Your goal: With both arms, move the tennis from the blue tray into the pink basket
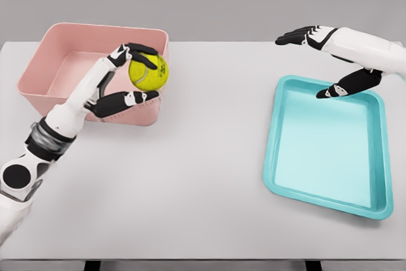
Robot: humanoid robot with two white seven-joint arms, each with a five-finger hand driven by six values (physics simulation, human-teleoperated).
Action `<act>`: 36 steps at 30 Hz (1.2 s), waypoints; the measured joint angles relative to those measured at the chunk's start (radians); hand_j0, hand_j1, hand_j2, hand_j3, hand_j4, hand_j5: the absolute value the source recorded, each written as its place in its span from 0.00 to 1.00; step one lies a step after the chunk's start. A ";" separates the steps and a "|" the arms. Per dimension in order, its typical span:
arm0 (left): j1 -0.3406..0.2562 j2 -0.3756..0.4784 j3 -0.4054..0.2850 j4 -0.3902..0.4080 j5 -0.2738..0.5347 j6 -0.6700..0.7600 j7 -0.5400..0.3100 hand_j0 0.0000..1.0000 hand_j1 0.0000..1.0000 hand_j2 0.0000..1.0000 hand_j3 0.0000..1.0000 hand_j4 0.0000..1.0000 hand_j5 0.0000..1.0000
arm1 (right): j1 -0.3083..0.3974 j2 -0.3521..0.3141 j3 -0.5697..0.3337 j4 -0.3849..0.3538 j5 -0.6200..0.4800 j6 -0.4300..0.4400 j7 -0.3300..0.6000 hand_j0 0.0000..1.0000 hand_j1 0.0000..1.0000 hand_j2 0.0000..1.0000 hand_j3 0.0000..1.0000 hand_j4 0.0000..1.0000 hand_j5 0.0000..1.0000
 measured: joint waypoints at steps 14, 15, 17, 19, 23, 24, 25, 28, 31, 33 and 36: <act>-0.091 0.020 0.034 0.134 -0.006 0.097 0.000 0.44 0.44 0.44 0.44 0.44 0.44 | -0.005 -0.005 0.000 -0.002 -0.024 0.000 0.000 1.00 1.00 1.00 1.00 1.00 1.00; -0.092 0.021 0.035 0.145 -0.008 0.103 0.000 0.44 0.44 0.44 0.44 0.44 0.44 | -0.005 -0.005 0.000 -0.002 -0.024 0.000 0.000 1.00 1.00 1.00 1.00 1.00 1.00; -0.106 0.021 0.035 0.168 -0.009 0.113 0.000 0.44 0.44 0.44 0.44 0.44 0.44 | -0.002 -0.005 0.000 -0.002 -0.025 0.000 0.000 1.00 1.00 1.00 1.00 1.00 1.00; -0.117 0.022 0.034 0.194 -0.010 0.119 -0.001 0.44 0.44 0.44 0.44 0.44 0.44 | -0.002 -0.005 0.000 -0.002 -0.025 0.000 0.000 1.00 1.00 1.00 1.00 1.00 1.00; -0.135 0.024 0.032 0.253 -0.013 0.124 -0.002 0.44 0.44 0.44 0.44 0.44 0.44 | -0.002 -0.005 0.000 -0.003 -0.026 0.000 0.000 1.00 1.00 1.00 1.00 1.00 1.00; -0.141 0.024 0.032 0.266 -0.013 0.124 -0.003 0.45 0.45 0.45 0.45 0.45 0.45 | 0.000 -0.005 0.000 -0.003 -0.025 0.000 0.000 1.00 1.00 1.00 1.00 1.00 1.00; -0.144 0.024 0.031 0.280 -0.014 0.124 -0.003 0.45 0.45 0.45 0.45 0.45 0.45 | -0.002 -0.005 0.000 -0.003 -0.026 0.000 0.000 1.00 1.00 1.00 1.00 1.00 1.00; -0.160 0.023 0.026 0.325 -0.014 0.125 -0.004 0.45 0.45 0.45 0.45 0.45 0.45 | 0.000 -0.004 0.000 -0.003 -0.026 0.000 0.000 1.00 1.00 1.00 1.00 1.00 1.00; -0.160 0.022 0.023 0.353 -0.015 0.132 -0.005 0.56 0.56 0.56 0.56 0.56 0.56 | 0.000 -0.004 0.000 -0.003 -0.026 0.000 0.000 1.00 1.00 1.00 1.00 1.00 1.00; -0.160 0.022 0.022 0.364 -0.015 0.139 -0.005 0.81 0.81 0.81 0.81 0.81 0.81 | 0.000 -0.004 0.000 -0.003 -0.026 0.000 0.000 1.00 1.00 1.00 1.00 1.00 1.00; -0.161 0.023 0.022 0.371 -0.015 0.144 -0.005 0.96 0.96 0.96 0.96 0.96 0.96 | 0.000 -0.004 0.000 -0.003 -0.026 0.000 0.000 1.00 1.00 1.00 1.00 1.00 1.00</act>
